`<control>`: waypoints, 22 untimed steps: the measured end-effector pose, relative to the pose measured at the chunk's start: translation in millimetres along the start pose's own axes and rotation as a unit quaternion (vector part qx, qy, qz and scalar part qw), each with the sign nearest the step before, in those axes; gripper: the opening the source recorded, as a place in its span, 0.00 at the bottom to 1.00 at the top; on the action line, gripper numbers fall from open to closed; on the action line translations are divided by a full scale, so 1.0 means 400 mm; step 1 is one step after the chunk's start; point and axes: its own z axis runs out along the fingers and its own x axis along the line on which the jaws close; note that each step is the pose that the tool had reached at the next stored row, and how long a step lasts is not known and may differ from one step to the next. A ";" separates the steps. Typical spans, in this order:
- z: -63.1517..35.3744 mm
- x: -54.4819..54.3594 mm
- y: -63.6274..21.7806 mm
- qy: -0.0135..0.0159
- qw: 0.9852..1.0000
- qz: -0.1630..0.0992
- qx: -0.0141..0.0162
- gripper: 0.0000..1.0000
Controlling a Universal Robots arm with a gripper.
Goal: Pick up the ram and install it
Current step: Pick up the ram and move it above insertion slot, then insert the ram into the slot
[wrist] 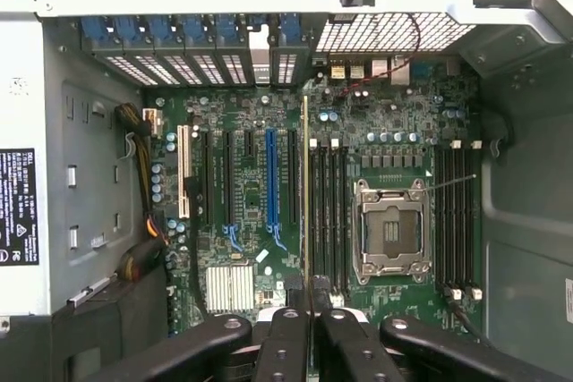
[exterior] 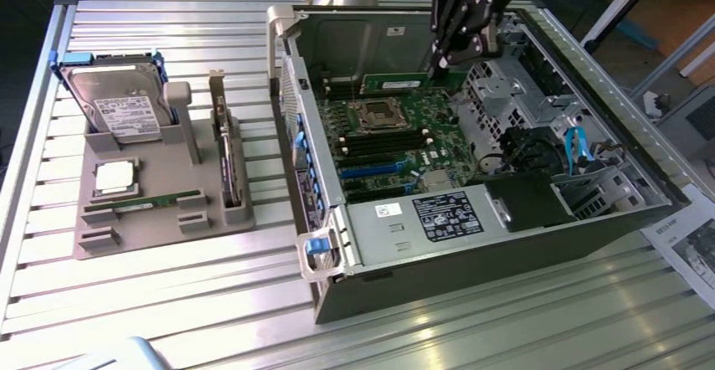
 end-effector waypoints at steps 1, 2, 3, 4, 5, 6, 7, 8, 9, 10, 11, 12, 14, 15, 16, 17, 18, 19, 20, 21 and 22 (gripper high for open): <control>0.003 0.000 0.000 0.000 1.000 0.000 0.000 0.12; 0.005 0.000 0.000 0.000 1.000 0.000 0.000 0.12; 0.006 0.000 0.000 0.000 1.000 0.000 0.000 0.12; 0.006 0.000 0.000 0.000 1.000 0.000 0.000 0.12; 0.007 0.000 0.000 0.000 1.000 0.000 0.000 0.12; 0.007 0.000 0.000 0.000 1.000 0.000 0.000 0.12; 0.007 0.000 0.000 0.000 1.000 0.000 0.000 0.12; 0.007 0.000 0.000 0.000 1.000 0.000 0.000 0.12; 0.007 0.000 0.000 0.000 1.000 0.000 0.000 0.12; 0.007 0.000 0.000 0.000 1.000 0.000 0.000 0.12; 0.007 0.000 0.000 0.000 1.000 0.000 0.000 0.12; 0.007 0.000 0.000 0.000 1.000 0.000 0.000 0.12; 0.007 0.000 0.000 0.000 1.000 0.000 0.000 0.12; 0.007 0.000 0.000 0.000 1.000 0.000 0.000 0.12; 0.007 -0.001 0.000 0.000 1.000 0.000 0.000 0.12; 0.007 -0.003 0.000 0.000 1.000 0.000 0.000 0.12; 0.007 -0.005 0.000 0.000 1.000 0.000 0.000 0.12; 0.008 -0.012 0.000 0.000 1.000 0.000 0.000 0.12; 0.008 -0.016 0.000 0.000 1.000 0.000 0.000 0.12; 0.009 -0.021 0.000 0.000 1.000 0.000 0.000 0.12; 0.010 -0.029 0.000 0.000 1.000 0.000 0.000 0.12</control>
